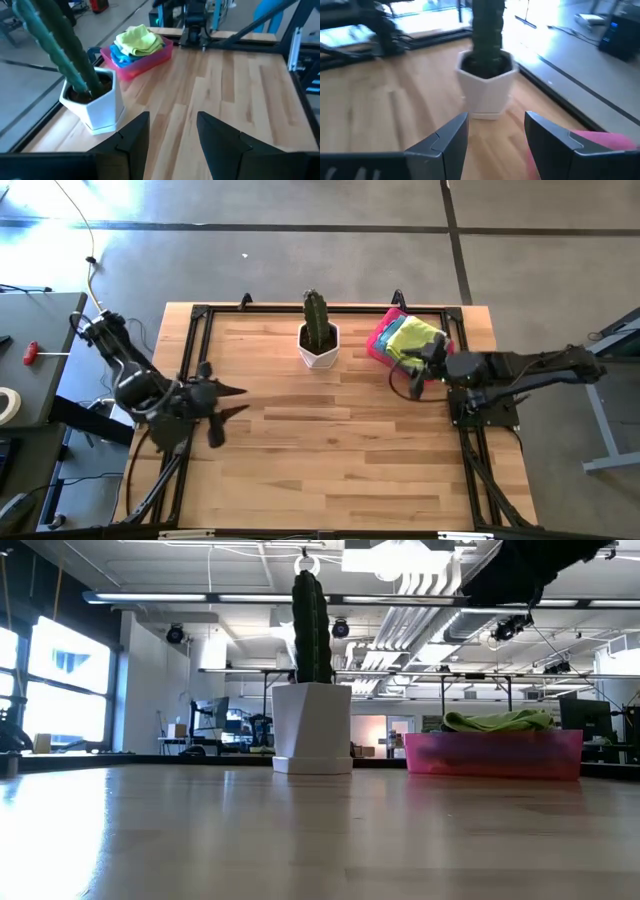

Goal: Fold microfiber towels
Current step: Return to Home Position

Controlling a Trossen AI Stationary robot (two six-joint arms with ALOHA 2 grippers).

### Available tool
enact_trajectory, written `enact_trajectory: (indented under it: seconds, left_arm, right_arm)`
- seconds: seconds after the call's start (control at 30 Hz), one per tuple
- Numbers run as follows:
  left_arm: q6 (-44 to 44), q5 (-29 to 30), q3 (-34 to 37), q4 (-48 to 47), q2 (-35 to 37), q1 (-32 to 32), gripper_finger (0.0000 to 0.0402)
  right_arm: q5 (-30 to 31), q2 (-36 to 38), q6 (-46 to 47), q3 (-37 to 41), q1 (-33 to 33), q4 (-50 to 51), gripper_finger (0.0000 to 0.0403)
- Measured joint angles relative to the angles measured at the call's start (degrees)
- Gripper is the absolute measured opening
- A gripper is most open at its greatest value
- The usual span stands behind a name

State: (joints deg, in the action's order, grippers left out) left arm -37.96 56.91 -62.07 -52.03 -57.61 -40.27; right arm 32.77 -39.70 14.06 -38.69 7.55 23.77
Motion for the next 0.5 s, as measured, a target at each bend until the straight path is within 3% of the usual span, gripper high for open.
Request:
enact_trajectory:
  seconds: [0.2,0.5]
  left_arm:
    - [-6.32,4.99,5.42,-0.25,4.98,-4.85,0.0156]
    - [-9.59,6.73,9.01,-0.56,5.3,-5.13,0.0156]
  right_arm:
    - [0.0,1.66,-0.15,11.33,5.35,-15.42,0.0188]
    - [0.46,2.46,-2.25,23.03,9.91,-32.73,0.0188]
